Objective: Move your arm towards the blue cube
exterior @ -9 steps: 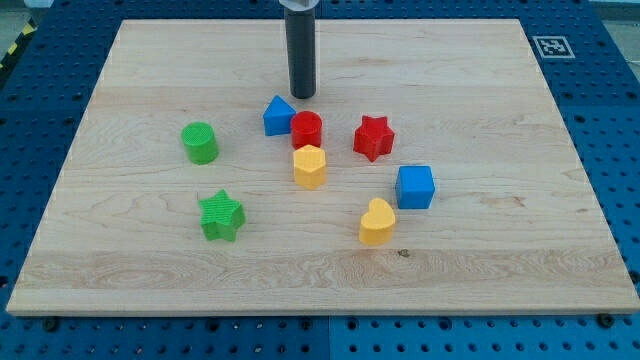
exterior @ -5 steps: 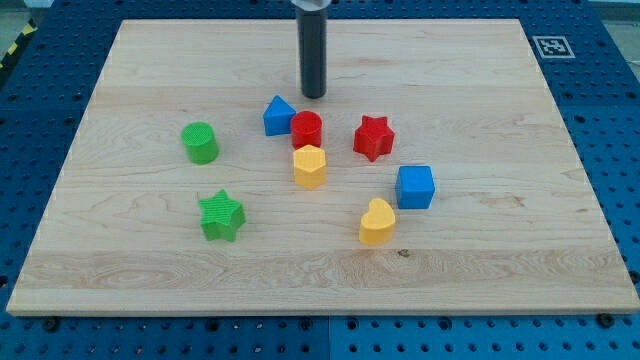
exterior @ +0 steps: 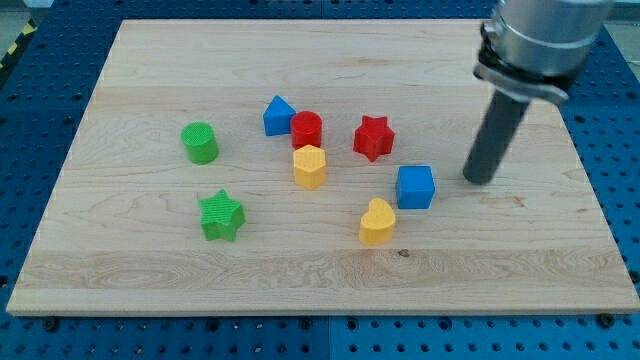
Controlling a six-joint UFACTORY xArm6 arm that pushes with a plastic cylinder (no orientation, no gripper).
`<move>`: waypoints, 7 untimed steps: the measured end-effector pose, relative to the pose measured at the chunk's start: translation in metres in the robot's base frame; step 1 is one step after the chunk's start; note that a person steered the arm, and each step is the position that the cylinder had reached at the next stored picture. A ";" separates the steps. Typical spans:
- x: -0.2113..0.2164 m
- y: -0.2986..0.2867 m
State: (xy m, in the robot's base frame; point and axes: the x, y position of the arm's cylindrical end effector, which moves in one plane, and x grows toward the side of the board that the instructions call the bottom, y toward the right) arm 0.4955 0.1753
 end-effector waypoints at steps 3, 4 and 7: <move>0.069 0.001; 0.050 -0.018; 0.003 -0.021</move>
